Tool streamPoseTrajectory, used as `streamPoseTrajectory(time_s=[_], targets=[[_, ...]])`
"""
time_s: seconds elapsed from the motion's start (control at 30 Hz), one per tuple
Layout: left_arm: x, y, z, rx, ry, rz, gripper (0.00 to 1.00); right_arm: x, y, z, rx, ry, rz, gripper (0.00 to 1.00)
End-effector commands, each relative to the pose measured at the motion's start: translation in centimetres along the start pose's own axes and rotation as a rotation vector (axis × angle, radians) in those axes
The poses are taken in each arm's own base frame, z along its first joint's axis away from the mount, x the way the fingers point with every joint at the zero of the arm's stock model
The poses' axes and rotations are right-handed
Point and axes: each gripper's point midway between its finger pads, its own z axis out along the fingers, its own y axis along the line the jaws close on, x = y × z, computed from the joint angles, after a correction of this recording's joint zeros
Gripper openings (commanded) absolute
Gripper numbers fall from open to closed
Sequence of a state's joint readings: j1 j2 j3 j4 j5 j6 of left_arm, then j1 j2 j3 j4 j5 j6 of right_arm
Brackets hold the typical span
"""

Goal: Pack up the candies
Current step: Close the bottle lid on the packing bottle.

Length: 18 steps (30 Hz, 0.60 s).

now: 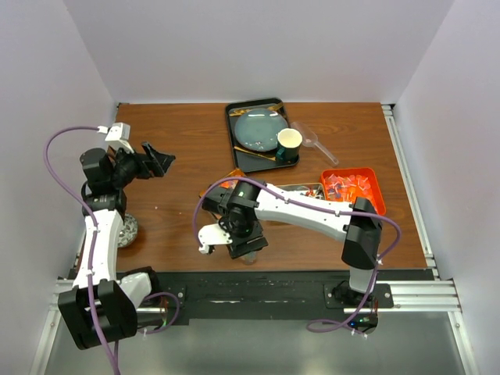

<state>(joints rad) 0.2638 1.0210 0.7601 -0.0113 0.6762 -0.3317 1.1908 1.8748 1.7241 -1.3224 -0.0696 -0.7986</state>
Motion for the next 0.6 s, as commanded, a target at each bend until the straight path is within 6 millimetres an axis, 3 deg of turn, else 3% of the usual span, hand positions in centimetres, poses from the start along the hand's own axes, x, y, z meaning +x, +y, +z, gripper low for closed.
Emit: streamPoseTrajectory(time_s=[0.0,0.57], targets=[[-1.2,-0.5,-0.4,0.017,-0.054,0.022,1.0,-1.2,0.0,0.0,0.004,-0.021,-0.009,0.55],[-0.6,-0.6,-0.7,0.028,-0.065,0.009,1.0,-2.4,0.4,1.4,-0.027,-0.001,-0.022,0.55]])
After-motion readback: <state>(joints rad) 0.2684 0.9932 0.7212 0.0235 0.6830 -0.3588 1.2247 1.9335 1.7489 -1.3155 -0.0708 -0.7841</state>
